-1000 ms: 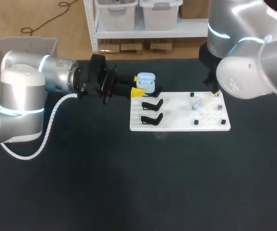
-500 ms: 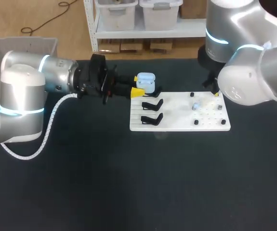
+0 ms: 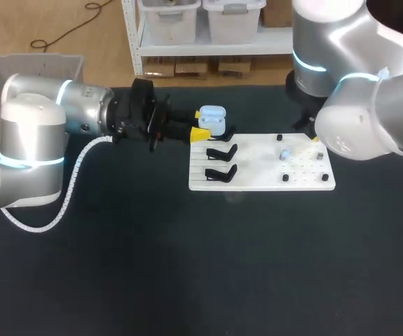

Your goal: Pick up each earbud case from the left stands, insert the matching earbuds, close the lid, and place the case in the box.

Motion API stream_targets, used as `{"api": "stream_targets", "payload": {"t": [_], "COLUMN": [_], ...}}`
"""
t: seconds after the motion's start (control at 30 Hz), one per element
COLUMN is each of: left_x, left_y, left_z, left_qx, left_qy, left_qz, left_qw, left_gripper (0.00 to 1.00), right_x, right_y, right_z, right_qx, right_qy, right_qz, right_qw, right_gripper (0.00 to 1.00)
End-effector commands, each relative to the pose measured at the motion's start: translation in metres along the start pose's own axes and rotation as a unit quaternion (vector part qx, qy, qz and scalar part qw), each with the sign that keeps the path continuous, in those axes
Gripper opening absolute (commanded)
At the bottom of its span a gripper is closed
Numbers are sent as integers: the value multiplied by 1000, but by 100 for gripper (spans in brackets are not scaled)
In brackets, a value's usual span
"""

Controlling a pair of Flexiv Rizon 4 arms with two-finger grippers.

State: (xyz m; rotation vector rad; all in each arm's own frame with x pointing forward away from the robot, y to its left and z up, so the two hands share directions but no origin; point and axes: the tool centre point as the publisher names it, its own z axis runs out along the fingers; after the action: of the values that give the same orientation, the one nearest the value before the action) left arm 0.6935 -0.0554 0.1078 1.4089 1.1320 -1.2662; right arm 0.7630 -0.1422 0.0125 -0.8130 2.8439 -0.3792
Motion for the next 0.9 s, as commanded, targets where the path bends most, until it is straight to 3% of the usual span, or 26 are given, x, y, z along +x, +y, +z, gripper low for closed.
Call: {"api": "stream_targets", "payload": {"t": [0.03,0.5,0.57,0.63,0.9], "left_x": [1,1,1,1,1], "left_y": [-1,-1,-1,-1,-1], "left_z": [0,0,0,0,0], "left_qx": [-1,-1,-1,-1,-1], "left_qy": [-1,-1,-1,-1,-1], "left_qz": [1,1,1,1,1], "left_qw": [1000,1000,1000,1000,1000], "left_gripper": [0,0,0,0,0], "right_x": [2,1,0,0,6], "right_y": [2,1,1,1,1], "right_z": [0,3,3,3,-14], "right_qx": [5,10,9,9,18], "right_qy": [-2,0,0,0,-2], "right_qz": [2,9,9,10,13], "right_qw": [1000,1000,1000,1000,1000], "right_gripper": [30,18,12,0,0]}}
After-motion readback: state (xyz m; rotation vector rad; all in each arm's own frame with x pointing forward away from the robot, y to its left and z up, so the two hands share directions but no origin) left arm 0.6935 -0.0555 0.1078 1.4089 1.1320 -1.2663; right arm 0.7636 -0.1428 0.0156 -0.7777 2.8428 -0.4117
